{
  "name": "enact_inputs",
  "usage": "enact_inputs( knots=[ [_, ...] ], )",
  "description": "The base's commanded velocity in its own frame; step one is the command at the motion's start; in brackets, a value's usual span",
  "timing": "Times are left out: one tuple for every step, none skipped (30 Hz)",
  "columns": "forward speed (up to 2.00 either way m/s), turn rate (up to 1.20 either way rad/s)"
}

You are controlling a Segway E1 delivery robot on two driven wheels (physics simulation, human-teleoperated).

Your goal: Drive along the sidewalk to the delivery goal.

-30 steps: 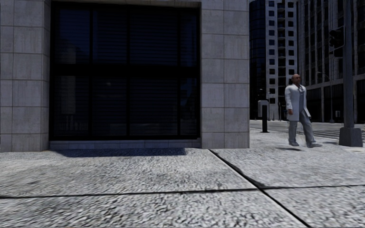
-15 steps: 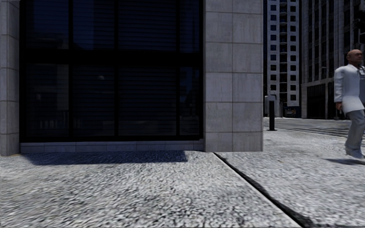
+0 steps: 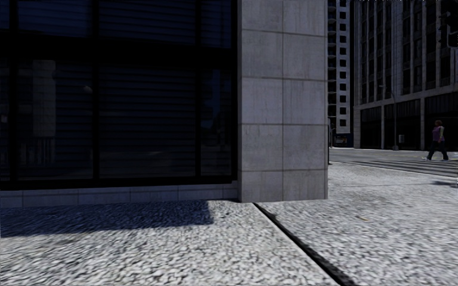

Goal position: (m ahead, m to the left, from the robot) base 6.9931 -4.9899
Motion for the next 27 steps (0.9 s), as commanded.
enact_inputs(
  knots=[
    [1.56,-0.33],
    [1.56,-0.33],
    [1.56,-0.37],
    [1.56,-0.37],
    [1.56,-0.40],
    [1.56,-0.46],
    [1.56,-0.56],
    [1.56,-0.56],
    [1.55,-0.62],
    [1.54,-0.64],
    [1.54,-0.64],
    [1.53,-0.64],
    [1.51,-0.65],
    [1.51,-0.65],
    [1.50,-0.65],
    [1.50,-0.65],
    [1.50,-0.65],
    [1.50,-0.65],
    [1.49,-0.65],
    [1.49,-0.65],
    [1.49,-0.65],
    [1.49,-0.65],
    [1.49,-0.65],
    [1.49,-0.65],
    [1.49,-0.65],
    [1.49,-0.65],
    [1.49,-0.65]
  ],
)
